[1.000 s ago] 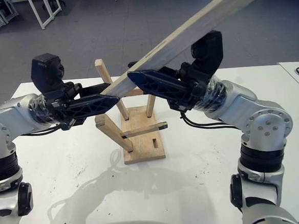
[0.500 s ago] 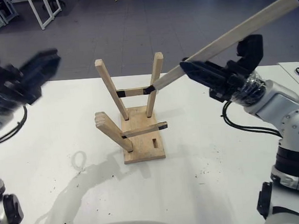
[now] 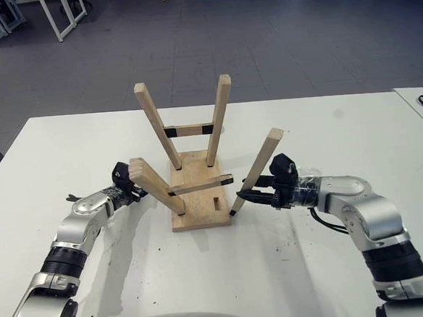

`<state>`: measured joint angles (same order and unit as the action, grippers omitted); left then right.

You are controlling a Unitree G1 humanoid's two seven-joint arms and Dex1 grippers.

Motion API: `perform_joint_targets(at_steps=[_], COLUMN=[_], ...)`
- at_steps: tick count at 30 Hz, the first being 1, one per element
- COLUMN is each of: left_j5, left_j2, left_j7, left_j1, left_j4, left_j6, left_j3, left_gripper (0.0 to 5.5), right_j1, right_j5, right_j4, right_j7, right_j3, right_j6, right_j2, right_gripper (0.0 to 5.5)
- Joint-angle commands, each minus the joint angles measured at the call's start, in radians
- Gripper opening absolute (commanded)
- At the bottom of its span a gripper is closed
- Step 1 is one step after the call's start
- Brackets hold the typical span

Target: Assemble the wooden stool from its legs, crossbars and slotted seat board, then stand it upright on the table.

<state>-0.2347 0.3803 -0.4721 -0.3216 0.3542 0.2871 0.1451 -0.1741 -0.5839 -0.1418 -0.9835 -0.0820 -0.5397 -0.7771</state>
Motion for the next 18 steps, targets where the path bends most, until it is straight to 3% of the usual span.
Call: perform_joint_targets(at_steps=[1, 5, 12, 18], left_j5=[0.032, 0.044, 0.059, 0.073], left_j2=[-0.002, -0.009, -0.010, -0.034], left_j7=[-0.019, -0.029, -0.052, -0.074], left_j1=[-0.012, -0.007, 0.006, 0.013], left_j4=[0.050, 0.092, 0.103, 0.071], left_j6=[-0.028, -0.052, -0.061, -0.039], left_j3=[-0.022, -0.047, -0.055, -0.044], left_gripper=[3.32, 3.32, 3.32, 3.32], right_j1=[0.050, 0.068, 0.011, -0.035], right_j5=[-0.035, -0.137, -0.195, -0.082], right_j4=[-0.074, -0.227, -0.304, -0.160], right_j7=[0.002, 0.053, 0.082, 0.085], right_j3=[-0.024, -0.033, 0.067, -0.029], right_j6=[-0.047, -0.136, -0.193, -0.112], right_j2=[0.061, 0.141, 0.116, 0.208], right_gripper=[2.03, 2.03, 2.03, 2.03])
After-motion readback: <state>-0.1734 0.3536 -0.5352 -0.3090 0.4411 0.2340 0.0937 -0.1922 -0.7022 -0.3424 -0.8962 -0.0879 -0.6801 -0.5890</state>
